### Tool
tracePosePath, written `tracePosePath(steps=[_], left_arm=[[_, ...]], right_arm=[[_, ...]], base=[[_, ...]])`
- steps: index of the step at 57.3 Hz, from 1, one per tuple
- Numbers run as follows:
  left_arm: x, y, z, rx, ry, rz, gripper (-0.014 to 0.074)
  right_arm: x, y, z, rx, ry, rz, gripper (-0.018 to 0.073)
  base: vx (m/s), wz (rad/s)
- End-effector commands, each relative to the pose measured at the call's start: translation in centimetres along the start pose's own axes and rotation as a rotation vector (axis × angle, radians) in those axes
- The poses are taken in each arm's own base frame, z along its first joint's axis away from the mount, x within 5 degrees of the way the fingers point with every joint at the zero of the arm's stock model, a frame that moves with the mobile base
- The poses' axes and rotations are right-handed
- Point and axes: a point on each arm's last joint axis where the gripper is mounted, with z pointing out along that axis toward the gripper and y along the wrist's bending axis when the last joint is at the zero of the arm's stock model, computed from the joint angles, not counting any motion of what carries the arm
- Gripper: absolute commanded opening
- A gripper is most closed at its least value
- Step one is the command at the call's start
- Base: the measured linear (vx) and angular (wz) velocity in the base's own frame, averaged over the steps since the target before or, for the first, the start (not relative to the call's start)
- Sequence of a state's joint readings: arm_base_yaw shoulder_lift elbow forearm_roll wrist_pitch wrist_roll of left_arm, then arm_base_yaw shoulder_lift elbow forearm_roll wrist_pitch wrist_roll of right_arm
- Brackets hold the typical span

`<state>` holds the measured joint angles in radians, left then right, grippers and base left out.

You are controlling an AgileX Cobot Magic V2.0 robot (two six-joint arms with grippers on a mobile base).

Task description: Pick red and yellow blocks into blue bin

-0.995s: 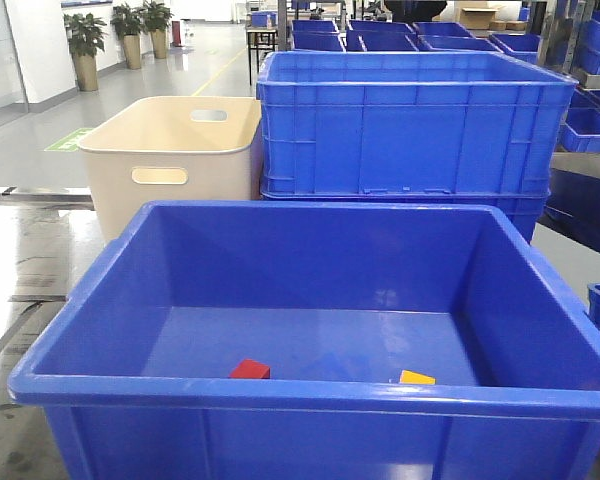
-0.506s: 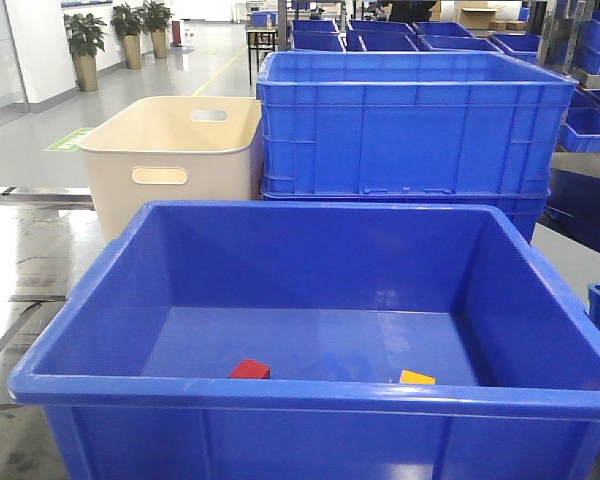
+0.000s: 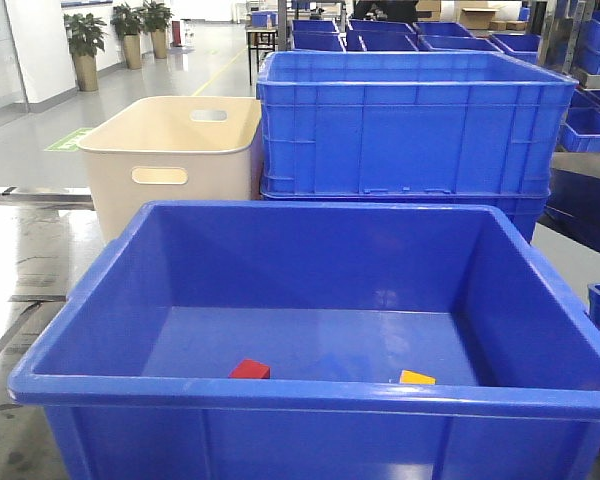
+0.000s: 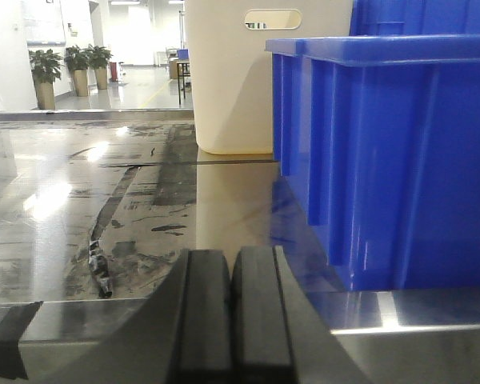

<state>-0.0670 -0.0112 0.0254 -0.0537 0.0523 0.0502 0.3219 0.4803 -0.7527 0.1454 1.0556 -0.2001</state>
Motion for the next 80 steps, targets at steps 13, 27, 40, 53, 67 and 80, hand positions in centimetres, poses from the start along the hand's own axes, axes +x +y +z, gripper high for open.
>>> tracePosePath(steps=[13,27,40,53,67,80], left_arm=[[-1.4,0.1,-0.3,-0.007,-0.117,-0.02,-0.0001],[-1.4,0.1,-0.3,-0.007,-0.117,-0.02,-0.0001],[-1.4,0.1,-0.3,-0.007,-0.117,-0.02,-0.0001],[-1.4,0.1,-0.3,-0.007,-0.116,-0.02,-0.0001],[-1.4,0.1,-0.3,-0.007,-0.116,-0.02,-0.0001],[-1.4,0.1,-0.3,-0.007,-0.116,-0.02,-0.0001]], right_arm=[[1.4,-1.2,-0.8,0.291,-0.406,0.04,-0.0011],[7.2,-1.9,3.0,0.482,-0.534,0.112,-0.0011],[11.0,-2.4,6.6,0.529,-0.618,0.109,-0.0011],[11.8,-2.6,7.5,0.537,-0.694,0.099,-0.0011],[11.7,-2.6,7.4,0.544,-0.714,0.095,-0.0011],[11.3,-2.5,7.1,0.523,-0.771,0.11,-0.0011]], base=[[0.0,0.0],[0.0,0.0],[0.0,0.0],[0.0,0.0],[0.0,0.0],[0.0,0.0]])
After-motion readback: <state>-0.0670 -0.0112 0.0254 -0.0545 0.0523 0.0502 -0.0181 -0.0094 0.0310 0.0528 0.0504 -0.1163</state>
